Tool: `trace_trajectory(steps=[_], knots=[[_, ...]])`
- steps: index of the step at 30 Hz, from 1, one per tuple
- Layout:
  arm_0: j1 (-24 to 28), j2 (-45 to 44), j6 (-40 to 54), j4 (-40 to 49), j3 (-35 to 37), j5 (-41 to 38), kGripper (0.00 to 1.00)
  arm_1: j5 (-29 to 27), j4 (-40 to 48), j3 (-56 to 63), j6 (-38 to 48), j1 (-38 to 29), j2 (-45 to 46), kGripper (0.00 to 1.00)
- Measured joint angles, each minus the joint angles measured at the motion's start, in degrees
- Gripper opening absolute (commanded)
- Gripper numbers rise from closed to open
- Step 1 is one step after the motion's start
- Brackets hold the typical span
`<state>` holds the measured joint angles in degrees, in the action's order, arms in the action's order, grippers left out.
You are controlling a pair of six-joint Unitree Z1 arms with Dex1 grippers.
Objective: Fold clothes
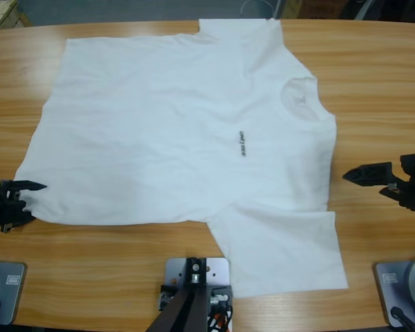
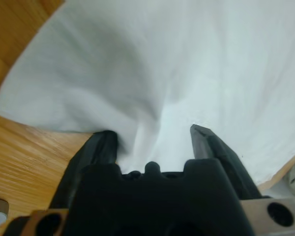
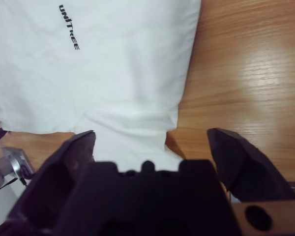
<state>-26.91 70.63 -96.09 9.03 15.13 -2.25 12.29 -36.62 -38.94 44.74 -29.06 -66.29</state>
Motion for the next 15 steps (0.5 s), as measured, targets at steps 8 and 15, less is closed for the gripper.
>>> trace_trajectory(steps=[8,15], knots=[[0.0,-1.52,2.45,0.0,-0.99,0.0,0.0,0.76,0.62,2.95,1.02,-0.14,0.31,0.783],[0.0,-1.51,3.62,0.82,-0.85,-0.01,0.0,1.12,2.84,5.3,4.03,-0.14,0.0,0.78]])
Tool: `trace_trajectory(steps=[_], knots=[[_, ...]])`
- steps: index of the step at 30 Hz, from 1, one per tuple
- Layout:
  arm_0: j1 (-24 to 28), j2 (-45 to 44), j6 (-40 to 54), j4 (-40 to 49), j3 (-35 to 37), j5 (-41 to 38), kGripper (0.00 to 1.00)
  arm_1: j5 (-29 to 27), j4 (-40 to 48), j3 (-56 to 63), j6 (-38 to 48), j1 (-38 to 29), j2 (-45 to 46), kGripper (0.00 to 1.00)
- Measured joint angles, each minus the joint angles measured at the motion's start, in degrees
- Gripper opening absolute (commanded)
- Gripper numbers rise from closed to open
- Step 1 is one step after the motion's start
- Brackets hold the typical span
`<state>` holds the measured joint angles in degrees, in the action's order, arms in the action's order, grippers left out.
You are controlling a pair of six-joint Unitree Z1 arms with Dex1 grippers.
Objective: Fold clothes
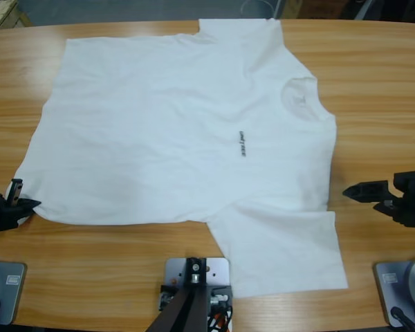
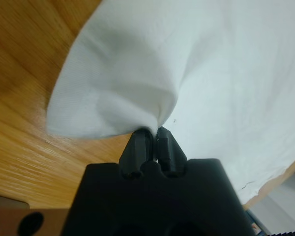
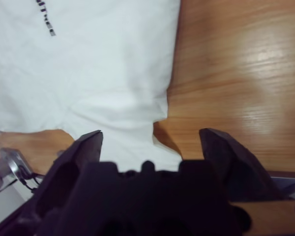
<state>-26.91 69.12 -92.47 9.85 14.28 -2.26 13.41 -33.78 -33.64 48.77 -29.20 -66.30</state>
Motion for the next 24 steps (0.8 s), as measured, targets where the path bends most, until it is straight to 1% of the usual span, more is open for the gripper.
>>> trace_trajectory(steps=[4,5,7,8,9,11,13,18,22,24], knots=[[0.0,0.05,0.03,0.31,0.09,0.0,0.0,0.09,1.76,0.86,5.25,-0.59,-0.24,0.784],[0.0,0.09,0.03,0.35,0.1,0.0,0.0,0.2,2.03,1.11,7.3,-1.93,-0.53,0.783],[0.0,0.29,0.04,0.36,0.14,0.0,0.0,0.26,3.18,1.72,11.64,-5.77,-2.18,0.729],[0.0,0.42,0.04,0.36,0.18,0.0,0.0,0.28,4.43,2.4,14.11,-7.89,-3.47,0.724],[0.0,0.54,0.04,0.36,0.21,0.0,0.0,0.32,6.26,3.5,16.8,-9.9,-4.89,0.723],[0.0,0.66,0.05,0.36,0.22,0.0,0.0,0.27,11.11,6.79,21.85,-13.75,-6.97,0.684],[-0.01,0.66,0.05,0.36,0.23,0.0,0.0,-0.3,13.51,8.71,24.75,-16.07,-7.63,0.648],[-0.01,0.66,0.05,0.36,0.25,0.0,0.0,-2.58,16.34,10.44,26.79,-17.82,-7.6,0.646],[-0.01,0.66,0.05,0.36,0.25,0.0,0.0,-2.83,20.57,12.58,26.88,-18.44,-7.68,0.642],[-0.01,0.66,0.05,0.36,0.25,0.0,0.0,-2.82,23.17,13.81,26.88,-19.0,-8.33,0.565]])
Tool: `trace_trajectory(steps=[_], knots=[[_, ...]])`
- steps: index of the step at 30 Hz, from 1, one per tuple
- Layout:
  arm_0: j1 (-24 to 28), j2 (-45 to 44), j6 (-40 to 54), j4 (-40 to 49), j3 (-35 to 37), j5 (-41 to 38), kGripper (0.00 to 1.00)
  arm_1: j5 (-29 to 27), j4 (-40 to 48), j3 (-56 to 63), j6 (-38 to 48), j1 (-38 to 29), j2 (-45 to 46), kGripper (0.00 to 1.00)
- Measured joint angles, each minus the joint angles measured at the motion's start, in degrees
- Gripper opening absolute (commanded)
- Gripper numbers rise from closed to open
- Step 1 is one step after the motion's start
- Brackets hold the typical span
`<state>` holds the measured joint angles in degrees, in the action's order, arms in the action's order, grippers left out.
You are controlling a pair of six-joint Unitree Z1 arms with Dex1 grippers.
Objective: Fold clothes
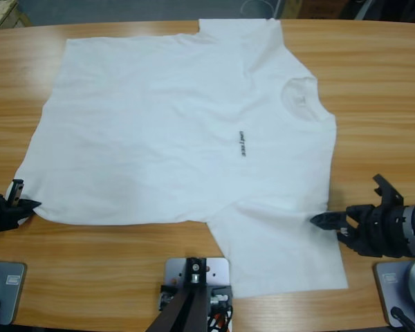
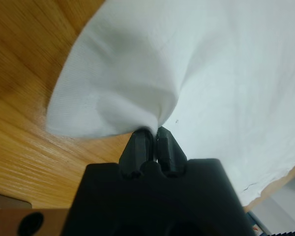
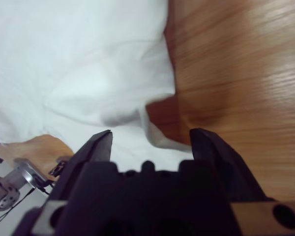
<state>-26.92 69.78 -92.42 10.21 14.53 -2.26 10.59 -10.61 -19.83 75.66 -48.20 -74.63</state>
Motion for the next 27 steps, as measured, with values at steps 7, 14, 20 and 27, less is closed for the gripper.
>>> trace_trajectory(steps=[7,14,20,27], knots=[[0.0,0.0,0.0,0.0,0.0,0.0,0.0,1.21,2.22,1.17,0.0,-1.34,-0.54,0.0],[0.0,0.0,0.48,0.0,0.0,0.0,0.0,3.3,2.22,1.17,0.19,-3.52,-0.67,0.0],[0.0,0.0,1.38,0.38,0.48,-0.02,0.0,3.32,-1.44,1.08,-1.72,-3.65,-0.09,0.0],[0.0,0.0,6.85,7.24,10.24,-0.02,0.0,3.29,-8.21,-8.33,-10.71,-3.68,3.28,0.0]])
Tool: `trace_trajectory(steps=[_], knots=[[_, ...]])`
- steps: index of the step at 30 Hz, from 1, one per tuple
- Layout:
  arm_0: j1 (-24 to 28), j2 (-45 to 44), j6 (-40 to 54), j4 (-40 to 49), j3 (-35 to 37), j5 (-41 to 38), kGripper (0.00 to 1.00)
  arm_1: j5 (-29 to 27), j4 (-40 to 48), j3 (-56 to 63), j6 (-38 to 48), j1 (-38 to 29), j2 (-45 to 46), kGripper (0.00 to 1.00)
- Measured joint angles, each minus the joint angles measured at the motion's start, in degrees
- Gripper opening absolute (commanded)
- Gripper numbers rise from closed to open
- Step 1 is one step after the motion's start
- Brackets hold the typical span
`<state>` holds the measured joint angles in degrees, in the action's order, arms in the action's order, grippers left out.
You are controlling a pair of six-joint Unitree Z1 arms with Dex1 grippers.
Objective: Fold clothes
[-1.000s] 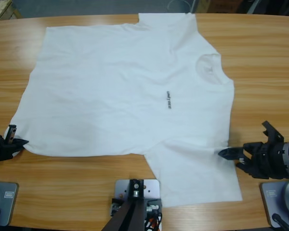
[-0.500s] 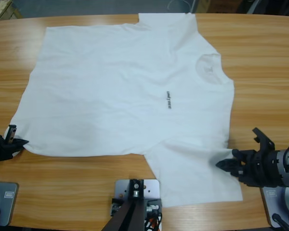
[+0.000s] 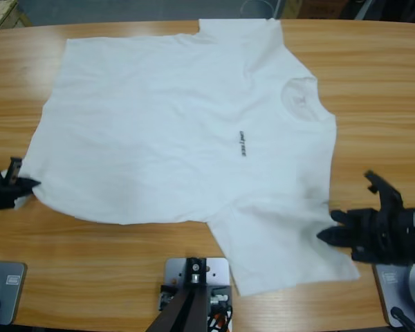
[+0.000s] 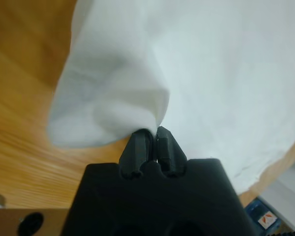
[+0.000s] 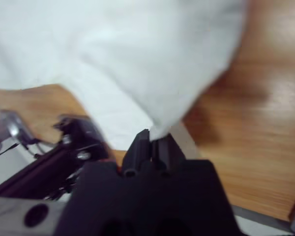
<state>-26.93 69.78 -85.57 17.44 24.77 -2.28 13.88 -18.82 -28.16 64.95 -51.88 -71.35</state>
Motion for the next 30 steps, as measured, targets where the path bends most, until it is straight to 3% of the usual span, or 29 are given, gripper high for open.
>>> trace_trajectory(steps=[9,13,20,30], knots=[[0.0,0.0,0.8,1.3,0.86,0.0,0.0,-0.48,-0.16,-3.44,-2.75,0.86,-0.44,0.0],[0.83,0.25,2.48,1.3,2.21,0.0,0.0,1.04,-0.05,-6.56,-7.9,8.27,-1.17,0.0],[7.79,3.37,7.39,0.32,5.34,-1.34,0.0,8.28,0.09,-12.44,-17.9,23.41,-8.64,0.0],[13.16,9.82,11.46,-4.76,7.87,-4.07,0.0,14.18,-0.04,-23.44,-22.89,31.08,-19.89,0.0]])
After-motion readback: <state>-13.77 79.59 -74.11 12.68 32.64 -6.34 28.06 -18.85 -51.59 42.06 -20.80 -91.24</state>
